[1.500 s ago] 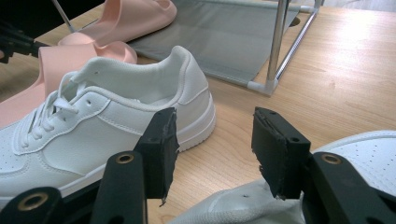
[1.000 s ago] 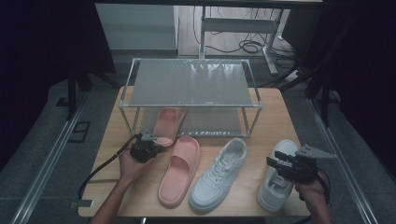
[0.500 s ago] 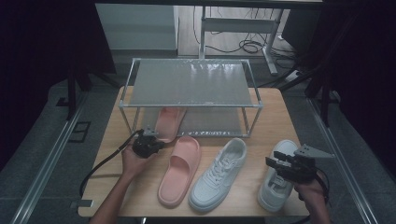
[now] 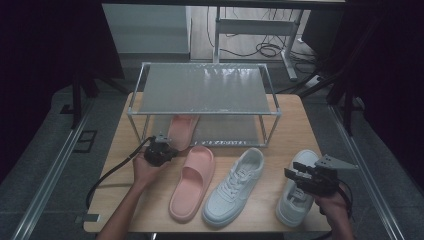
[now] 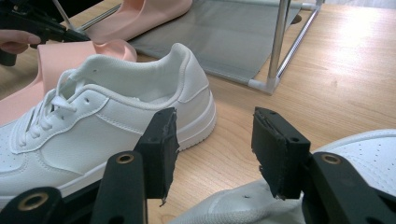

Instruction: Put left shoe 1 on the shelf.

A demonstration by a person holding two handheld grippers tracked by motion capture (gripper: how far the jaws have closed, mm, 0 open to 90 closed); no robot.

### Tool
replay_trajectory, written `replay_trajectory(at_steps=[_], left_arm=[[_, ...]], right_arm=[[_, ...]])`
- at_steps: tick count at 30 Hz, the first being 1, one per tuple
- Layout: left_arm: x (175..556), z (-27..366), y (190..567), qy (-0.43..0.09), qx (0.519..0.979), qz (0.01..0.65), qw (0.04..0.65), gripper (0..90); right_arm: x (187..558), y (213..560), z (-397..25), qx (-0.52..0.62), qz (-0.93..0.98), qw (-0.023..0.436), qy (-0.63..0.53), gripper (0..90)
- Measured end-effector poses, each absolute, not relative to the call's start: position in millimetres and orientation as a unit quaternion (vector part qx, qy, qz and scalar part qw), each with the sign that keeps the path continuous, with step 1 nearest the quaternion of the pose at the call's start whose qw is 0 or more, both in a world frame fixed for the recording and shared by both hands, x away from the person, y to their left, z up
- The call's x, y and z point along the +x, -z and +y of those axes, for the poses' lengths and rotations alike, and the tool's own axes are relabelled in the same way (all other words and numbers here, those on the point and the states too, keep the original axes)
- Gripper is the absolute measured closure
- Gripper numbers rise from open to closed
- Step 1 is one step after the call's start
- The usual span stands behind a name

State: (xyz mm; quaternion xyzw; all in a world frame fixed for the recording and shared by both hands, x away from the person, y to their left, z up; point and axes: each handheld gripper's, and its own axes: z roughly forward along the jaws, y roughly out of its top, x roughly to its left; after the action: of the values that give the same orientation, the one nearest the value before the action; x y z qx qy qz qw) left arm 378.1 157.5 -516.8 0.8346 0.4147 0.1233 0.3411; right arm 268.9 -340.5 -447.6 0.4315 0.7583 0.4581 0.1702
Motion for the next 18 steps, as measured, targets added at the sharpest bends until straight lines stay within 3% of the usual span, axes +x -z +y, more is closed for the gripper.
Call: replay_trajectory(at_steps=[18], left_arm=[[397,137,519,-0.124,0.835,0.417,0.336,89.6]], right_arm=[[268,446,-343,0.433,0.755,0.173,-0.46,50.7]])
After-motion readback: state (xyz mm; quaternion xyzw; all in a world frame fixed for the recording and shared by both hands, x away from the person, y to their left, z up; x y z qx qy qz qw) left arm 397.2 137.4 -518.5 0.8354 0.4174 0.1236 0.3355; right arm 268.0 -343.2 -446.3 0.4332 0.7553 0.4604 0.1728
